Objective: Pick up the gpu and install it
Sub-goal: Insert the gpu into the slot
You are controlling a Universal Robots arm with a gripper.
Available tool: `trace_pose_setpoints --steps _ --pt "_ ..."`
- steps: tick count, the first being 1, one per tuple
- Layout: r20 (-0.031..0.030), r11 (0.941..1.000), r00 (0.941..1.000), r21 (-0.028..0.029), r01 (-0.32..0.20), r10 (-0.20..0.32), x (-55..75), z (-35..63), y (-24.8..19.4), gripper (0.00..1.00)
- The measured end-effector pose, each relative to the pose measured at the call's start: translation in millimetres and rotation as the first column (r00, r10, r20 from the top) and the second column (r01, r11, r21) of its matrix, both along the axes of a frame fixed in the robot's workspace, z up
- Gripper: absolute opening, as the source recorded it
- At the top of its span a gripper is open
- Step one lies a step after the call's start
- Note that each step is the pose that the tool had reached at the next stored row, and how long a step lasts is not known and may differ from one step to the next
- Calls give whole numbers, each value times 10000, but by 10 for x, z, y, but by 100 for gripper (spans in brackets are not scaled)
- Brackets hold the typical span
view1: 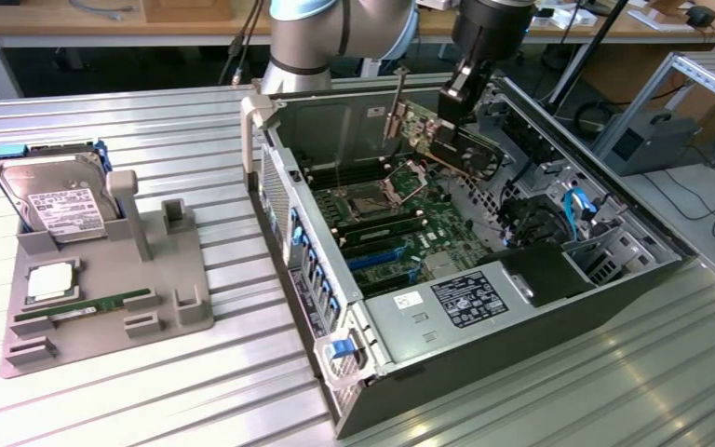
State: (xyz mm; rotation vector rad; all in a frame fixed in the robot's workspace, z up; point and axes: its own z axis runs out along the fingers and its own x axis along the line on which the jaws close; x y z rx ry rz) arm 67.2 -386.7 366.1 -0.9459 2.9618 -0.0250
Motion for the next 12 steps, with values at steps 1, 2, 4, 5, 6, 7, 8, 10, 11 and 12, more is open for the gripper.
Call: trace_pose_setpoints --steps 1,2,4,5,6,7,8,10,11,12 --pt "0 10000 10000 0 -38 38 0 0 0 27" --pt "0 10000 10000 0 -89 89 0 0 0 27" --pt "0 9999 9999 0 -154 154 0 0 0 27" --pt "0 9998 9998 0 -217 217 0 0 0 27" --pt "0 9996 9996 0 -281 281 0 0 0 27" --pt "0 9995 9995 0 -321 321 0 0 0 27" --pt "0 9993 9993 0 -365 365 0 0 0 27" --pt "0 9989 9989 1 -466 466 0 0 0 27" --pt "0 9987 9987 0 -518 518 0 0 0 27" --pt "0 9984 9984 0 -573 573 0 0 0 27"
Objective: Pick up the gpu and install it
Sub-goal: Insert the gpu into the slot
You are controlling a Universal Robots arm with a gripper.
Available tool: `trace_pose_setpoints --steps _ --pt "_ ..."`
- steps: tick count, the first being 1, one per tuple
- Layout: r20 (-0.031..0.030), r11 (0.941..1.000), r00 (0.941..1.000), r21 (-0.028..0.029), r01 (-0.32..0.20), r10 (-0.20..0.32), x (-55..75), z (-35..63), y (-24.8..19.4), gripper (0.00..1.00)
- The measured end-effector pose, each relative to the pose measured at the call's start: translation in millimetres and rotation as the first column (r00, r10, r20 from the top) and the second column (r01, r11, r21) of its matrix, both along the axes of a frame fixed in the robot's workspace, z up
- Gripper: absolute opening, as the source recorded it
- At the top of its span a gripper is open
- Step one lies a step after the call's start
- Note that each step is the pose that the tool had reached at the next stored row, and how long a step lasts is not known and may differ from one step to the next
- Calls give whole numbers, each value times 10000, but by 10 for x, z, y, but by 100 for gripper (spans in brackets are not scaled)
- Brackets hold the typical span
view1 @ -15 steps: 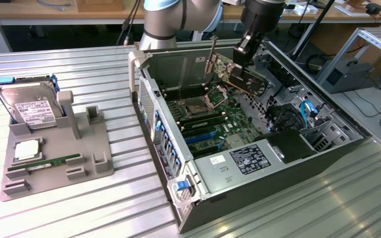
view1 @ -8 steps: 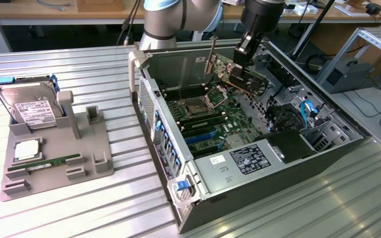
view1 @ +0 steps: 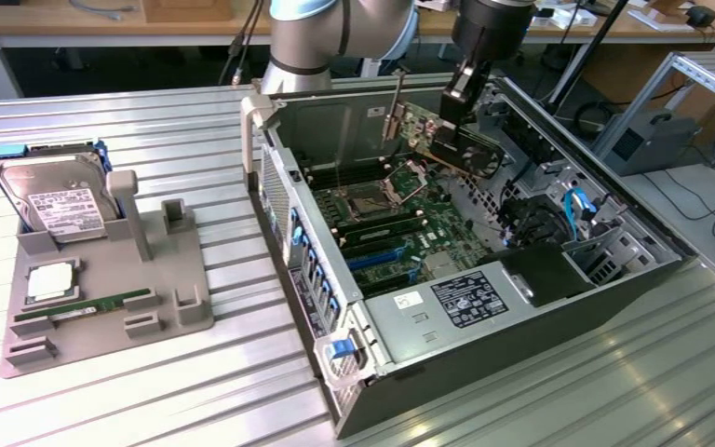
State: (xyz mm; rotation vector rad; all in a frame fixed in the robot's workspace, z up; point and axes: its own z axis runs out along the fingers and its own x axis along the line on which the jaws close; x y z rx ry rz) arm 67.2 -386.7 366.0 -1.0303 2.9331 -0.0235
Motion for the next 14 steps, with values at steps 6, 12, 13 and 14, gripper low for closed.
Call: trace_pose_setpoints --steps 6,12,13,14 --pt "0 9997 9997 0 -243 243 0 0 0 27" --pt "0 9986 9986 0 -533 533 0 0 0 27" --pt "0 9983 9983 0 -587 587 0 0 0 27" --pt "0 9977 9977 0 -671 671 0 0 0 27"
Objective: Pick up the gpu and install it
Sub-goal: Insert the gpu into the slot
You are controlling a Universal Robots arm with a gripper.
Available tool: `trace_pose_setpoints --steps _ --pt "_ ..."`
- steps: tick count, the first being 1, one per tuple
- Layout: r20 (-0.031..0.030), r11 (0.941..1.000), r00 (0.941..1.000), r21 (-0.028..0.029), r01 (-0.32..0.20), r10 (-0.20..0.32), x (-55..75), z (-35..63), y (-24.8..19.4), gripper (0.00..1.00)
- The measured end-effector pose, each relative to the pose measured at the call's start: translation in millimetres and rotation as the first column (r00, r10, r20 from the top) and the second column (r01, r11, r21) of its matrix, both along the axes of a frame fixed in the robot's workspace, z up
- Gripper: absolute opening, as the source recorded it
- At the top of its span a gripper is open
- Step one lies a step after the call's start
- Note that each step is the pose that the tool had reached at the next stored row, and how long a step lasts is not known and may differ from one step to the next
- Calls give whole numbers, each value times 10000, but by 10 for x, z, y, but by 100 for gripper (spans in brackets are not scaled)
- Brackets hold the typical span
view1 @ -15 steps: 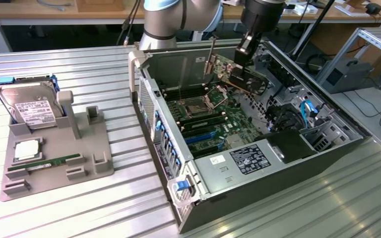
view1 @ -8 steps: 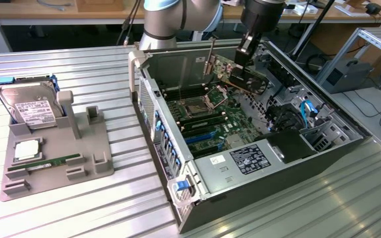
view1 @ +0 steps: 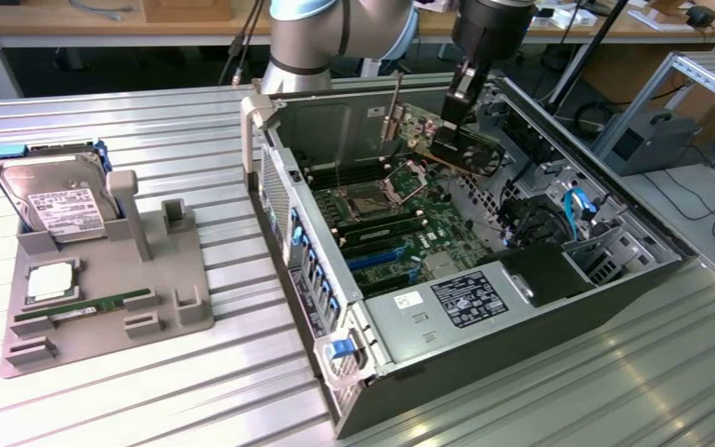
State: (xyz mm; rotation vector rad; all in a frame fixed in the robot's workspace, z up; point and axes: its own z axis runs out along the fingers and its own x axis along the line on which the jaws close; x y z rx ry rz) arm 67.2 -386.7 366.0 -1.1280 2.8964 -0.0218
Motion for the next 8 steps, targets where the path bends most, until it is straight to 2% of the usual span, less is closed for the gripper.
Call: trace_pose_setpoints --steps 8 --pt "0 9980 9980 0 -631 631 0 0 0 27"
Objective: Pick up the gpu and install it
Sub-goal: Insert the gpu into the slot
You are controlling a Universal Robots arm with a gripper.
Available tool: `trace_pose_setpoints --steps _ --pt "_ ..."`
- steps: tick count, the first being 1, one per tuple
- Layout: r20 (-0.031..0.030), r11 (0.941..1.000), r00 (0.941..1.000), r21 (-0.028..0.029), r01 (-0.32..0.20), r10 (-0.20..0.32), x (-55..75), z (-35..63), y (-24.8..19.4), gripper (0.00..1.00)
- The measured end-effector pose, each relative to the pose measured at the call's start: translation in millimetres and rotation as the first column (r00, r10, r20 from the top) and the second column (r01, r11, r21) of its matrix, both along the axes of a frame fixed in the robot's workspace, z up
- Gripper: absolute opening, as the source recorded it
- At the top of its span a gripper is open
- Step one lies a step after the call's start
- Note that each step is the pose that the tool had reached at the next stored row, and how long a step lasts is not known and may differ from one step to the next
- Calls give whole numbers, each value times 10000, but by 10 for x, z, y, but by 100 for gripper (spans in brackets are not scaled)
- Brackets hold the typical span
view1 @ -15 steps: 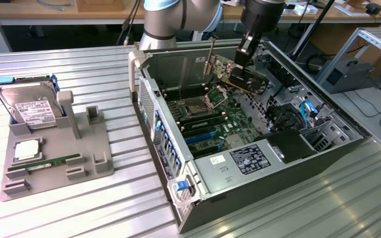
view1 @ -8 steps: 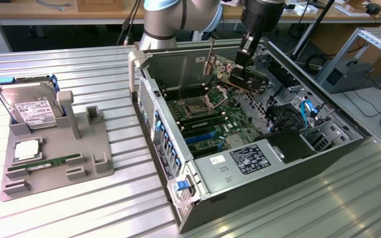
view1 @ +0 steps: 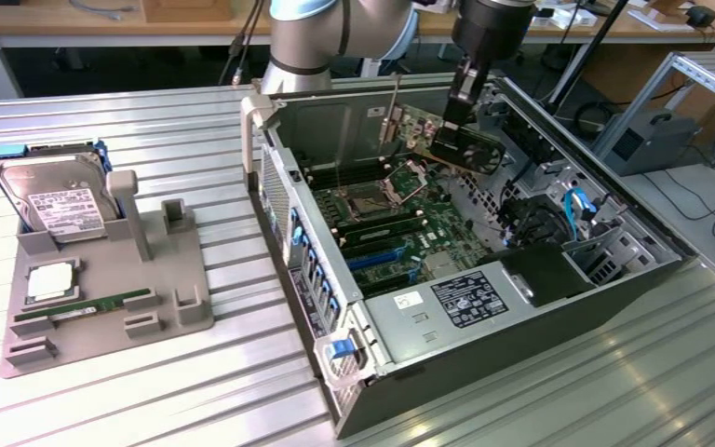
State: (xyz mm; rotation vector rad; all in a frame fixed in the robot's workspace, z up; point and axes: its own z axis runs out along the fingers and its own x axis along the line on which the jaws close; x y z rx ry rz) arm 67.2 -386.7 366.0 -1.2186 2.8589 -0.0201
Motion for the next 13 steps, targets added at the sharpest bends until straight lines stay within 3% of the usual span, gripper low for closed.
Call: trace_pose_setpoints --steps 13 --pt "0 9942 9942 0 -1072 1072 0 0 0 27"
